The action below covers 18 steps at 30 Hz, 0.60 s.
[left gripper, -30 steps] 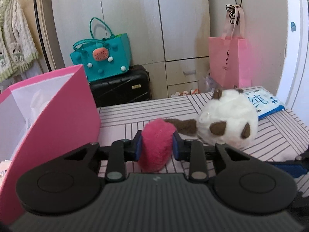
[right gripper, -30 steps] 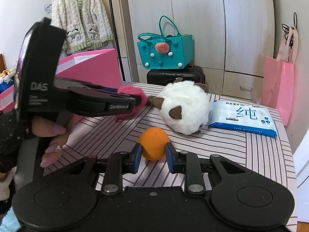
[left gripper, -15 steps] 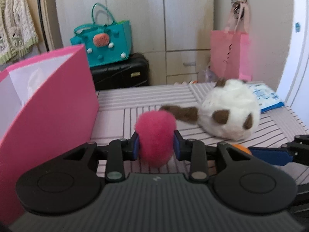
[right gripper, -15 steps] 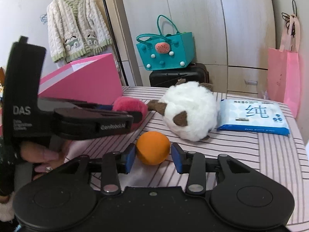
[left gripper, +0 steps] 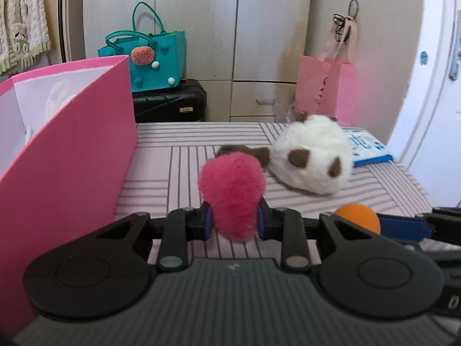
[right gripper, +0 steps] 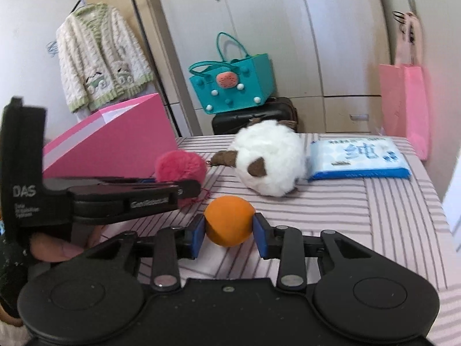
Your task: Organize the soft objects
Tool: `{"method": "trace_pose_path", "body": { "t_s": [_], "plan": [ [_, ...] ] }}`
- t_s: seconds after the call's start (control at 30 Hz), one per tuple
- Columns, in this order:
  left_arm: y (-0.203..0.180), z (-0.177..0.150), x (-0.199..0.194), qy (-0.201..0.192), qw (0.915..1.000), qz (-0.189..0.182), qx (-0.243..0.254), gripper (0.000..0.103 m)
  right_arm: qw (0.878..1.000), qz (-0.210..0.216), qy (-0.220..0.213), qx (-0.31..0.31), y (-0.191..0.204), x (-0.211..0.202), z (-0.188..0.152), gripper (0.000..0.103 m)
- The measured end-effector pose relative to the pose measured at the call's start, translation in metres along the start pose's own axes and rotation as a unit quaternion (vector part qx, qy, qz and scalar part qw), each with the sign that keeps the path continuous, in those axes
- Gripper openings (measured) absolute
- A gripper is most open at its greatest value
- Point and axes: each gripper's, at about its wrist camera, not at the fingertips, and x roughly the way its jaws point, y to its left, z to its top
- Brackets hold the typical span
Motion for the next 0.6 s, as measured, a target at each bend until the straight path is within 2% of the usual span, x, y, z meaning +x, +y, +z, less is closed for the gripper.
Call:
{"method": "trace_pose_path", "body": {
  "t_s": [0.13,0.3,0.43,0.6],
  "plan": [
    [-0.003,-0.009,-0.021,0.012,0.9998,-0.011,0.008,0.027,1.0,0.012,0.002,0.01,-0.002,-0.018,-0.009,0.041],
    [-0.002,-0.026,-0.049,0.038,0.9979,-0.045,0.028,0.027,0.999,0.004,0.03,-0.018,0.003,-0.035,-0.016,0.041],
    [0.004,-0.035,-0.069,0.059,0.9955,-0.07,0.025,0.027,0.999,0.002,0.048,-0.023,0.011,-0.044,-0.018,0.041],
    [0.014,-0.04,-0.092,0.077,0.9921,-0.093,0.033,0.027,0.998,0.031,0.057,-0.026,0.027,-0.051,-0.022,0.041]
  ]
}}
